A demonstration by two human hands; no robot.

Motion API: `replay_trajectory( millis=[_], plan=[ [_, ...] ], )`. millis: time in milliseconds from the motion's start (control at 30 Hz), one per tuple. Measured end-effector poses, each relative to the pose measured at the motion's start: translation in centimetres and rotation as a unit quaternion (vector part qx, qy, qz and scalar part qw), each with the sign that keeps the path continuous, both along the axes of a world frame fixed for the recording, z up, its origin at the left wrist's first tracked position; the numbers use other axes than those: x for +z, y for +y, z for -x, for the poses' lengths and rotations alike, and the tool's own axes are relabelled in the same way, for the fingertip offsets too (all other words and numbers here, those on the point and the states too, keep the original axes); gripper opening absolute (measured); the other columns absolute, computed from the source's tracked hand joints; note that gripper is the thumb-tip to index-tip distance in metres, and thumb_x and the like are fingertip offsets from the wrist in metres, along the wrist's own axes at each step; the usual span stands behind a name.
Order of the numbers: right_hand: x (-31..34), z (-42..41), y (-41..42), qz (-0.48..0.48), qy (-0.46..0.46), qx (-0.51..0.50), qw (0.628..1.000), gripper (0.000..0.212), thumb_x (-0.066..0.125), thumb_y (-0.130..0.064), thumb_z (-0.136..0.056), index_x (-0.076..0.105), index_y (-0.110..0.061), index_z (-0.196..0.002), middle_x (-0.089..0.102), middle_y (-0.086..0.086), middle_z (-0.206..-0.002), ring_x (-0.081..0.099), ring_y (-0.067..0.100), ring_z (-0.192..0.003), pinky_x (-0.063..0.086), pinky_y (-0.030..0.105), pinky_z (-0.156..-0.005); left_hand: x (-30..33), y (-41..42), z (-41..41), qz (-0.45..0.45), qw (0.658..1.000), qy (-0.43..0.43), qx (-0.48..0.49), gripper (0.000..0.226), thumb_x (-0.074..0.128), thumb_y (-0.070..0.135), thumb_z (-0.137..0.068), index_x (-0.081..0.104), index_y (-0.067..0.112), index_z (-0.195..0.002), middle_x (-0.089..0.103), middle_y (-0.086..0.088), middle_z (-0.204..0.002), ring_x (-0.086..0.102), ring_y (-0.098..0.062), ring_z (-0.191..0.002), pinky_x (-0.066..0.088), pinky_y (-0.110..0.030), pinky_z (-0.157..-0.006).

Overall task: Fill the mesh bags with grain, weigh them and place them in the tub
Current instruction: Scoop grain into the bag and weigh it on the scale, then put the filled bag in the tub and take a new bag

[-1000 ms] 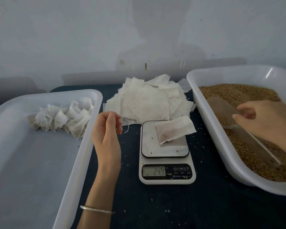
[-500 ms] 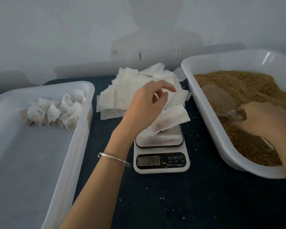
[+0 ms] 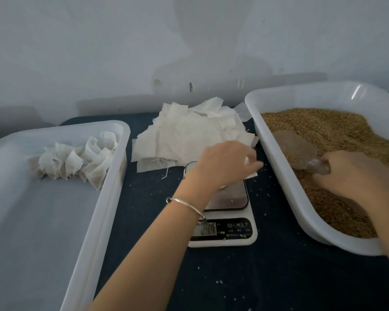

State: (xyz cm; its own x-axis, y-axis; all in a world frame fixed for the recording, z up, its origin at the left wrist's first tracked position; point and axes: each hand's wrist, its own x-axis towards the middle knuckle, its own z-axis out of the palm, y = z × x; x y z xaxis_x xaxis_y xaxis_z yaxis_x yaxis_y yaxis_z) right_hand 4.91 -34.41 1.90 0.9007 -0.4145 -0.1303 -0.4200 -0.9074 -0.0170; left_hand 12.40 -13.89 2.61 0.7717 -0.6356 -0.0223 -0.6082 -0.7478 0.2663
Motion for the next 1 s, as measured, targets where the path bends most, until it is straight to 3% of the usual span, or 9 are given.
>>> replay_trajectory(
  millis=[133, 233, 367, 567, 667, 767, 867, 933, 1000],
  plan=[
    [-0.2, 0.2, 0.1, -0.006, 0.01, 0.006, 1.0, 0.025, 0.049, -0.049, -0.091, 0.06, -0.027, -0.092, 0.062, -0.003, -0.078, 0.061, 0.016, -0.069, 0.055, 0.034, -0.067, -1.1, 0.1, 0.6, -0.056, 0.997, -0.046, 0.01, 0.035, 0.053, 0.056, -0.089, 0.058, 0.022, -0.1, 0.058, 0.003, -0.099, 0.053, -0.019, -0.088, 0.037, -0.032, -0.072],
    [-0.1, 0.3, 0.0, -0.016, -0.016, 0.02, 1.0, 0.026, 0.048, -0.047, -0.093, 0.061, -0.026, -0.099, 0.063, -0.006, -0.084, 0.061, 0.012, -0.071, 0.056, 0.033, -0.065, -1.1, 0.9, 0.9, -0.019, 0.997, -0.07, 0.036, 0.014, 0.051, 0.032, -0.093, 0.051, 0.02, -0.085, 0.054, 0.001, -0.088, 0.056, -0.024, -0.083, 0.035, -0.031, -0.067],
    [1.9, 0.0, 1.6, -0.011, -0.127, 0.049, 0.991, 0.042, 0.054, -0.042, -0.091, 0.056, -0.021, -0.127, 0.064, -0.001, -0.105, 0.061, 0.017, -0.085, 0.054, 0.031, -0.066, 1.4, 3.7, 0.7, 0.112, 0.987, -0.003, 0.112, 0.024, 0.046, 0.018, -0.093, 0.041, 0.014, -0.07, 0.052, -0.001, -0.072, 0.051, -0.019, -0.064, 0.043, -0.031, -0.058],
    [5.9, -1.9, 8.9, -0.102, -0.218, 0.178, 0.954, 0.038, 0.059, -0.043, -0.084, 0.064, -0.025, -0.117, 0.062, -0.011, -0.085, 0.059, 0.013, -0.077, 0.051, 0.032, -0.064, 6.9, 11.4, 0.2, 0.363, 0.895, 0.166, 0.2, 0.022, 0.05, 0.008, -0.091, 0.047, 0.009, -0.069, 0.06, -0.003, -0.06, 0.063, -0.011, -0.052, 0.052, -0.026, -0.056],
    [6.1, -5.3, 11.2, -0.117, -0.186, 0.197, 0.956, 0.036, 0.058, -0.044, -0.086, 0.062, -0.028, -0.119, 0.065, -0.01, -0.096, 0.06, 0.016, -0.089, 0.051, 0.033, -0.076, 8.2, 17.2, -0.3, 0.419, 0.867, 0.141, 0.231, 0.028, 0.049, 0.001, -0.091, 0.048, 0.01, -0.065, 0.058, 0.004, -0.051, 0.061, -0.011, -0.05, 0.049, -0.021, -0.049],
    [4.9, -9.5, 12.8, -0.103, -0.116, 0.216, 0.964, 0.043, 0.055, -0.042, -0.09, 0.056, -0.024, -0.129, 0.06, -0.002, -0.122, 0.057, 0.02, -0.107, 0.046, 0.031, -0.084, 7.1, 22.9, -2.0, 0.361, 0.881, 0.006, 0.306, 0.028, 0.051, 0.002, -0.09, 0.047, 0.01, -0.063, 0.057, 0.004, -0.048, 0.058, -0.012, -0.048, 0.049, -0.029, -0.055],
    [2.7, -13.0, 14.0, -0.094, -0.038, 0.225, 0.969, 0.051, 0.053, -0.039, -0.092, 0.047, -0.016, -0.137, 0.052, 0.005, -0.135, 0.051, 0.022, -0.119, 0.044, 0.032, -0.092, 3.7, 26.4, -4.4, 0.193, 0.902, -0.102, 0.373, 0.03, 0.053, 0.005, -0.083, 0.038, 0.013, -0.059, 0.057, -0.006, -0.056, 0.052, -0.021, -0.052, 0.035, -0.029, -0.052],
    [1.1, -14.5, 14.8, -0.086, -0.003, 0.221, 0.971, 0.056, 0.054, -0.043, -0.091, 0.044, -0.014, -0.138, 0.046, 0.008, -0.139, 0.049, 0.026, -0.121, 0.044, 0.035, -0.095, 1.0, 27.0, -5.5, 0.07, 0.919, -0.117, 0.37, 0.03, 0.052, 0.008, -0.087, 0.038, 0.016, -0.062, 0.048, -0.003, -0.067, 0.053, -0.029, -0.07, 0.027, -0.03, -0.055],
    [-0.6, -15.5, 15.6, -0.095, 0.014, 0.215, 0.972, 0.061, 0.057, -0.049, -0.088, 0.042, -0.015, -0.136, 0.04, 0.011, -0.139, 0.048, 0.03, -0.12, 0.043, 0.038, -0.094, -2.1, 26.7, -6.7, -0.03, 0.936, -0.087, 0.34, 0.015, 0.044, 0.014, -0.097, 0.056, 0.012, -0.089, 0.049, 0.0, -0.093, 0.056, -0.026, -0.099, 0.035, -0.023, -0.069]
  ],
)
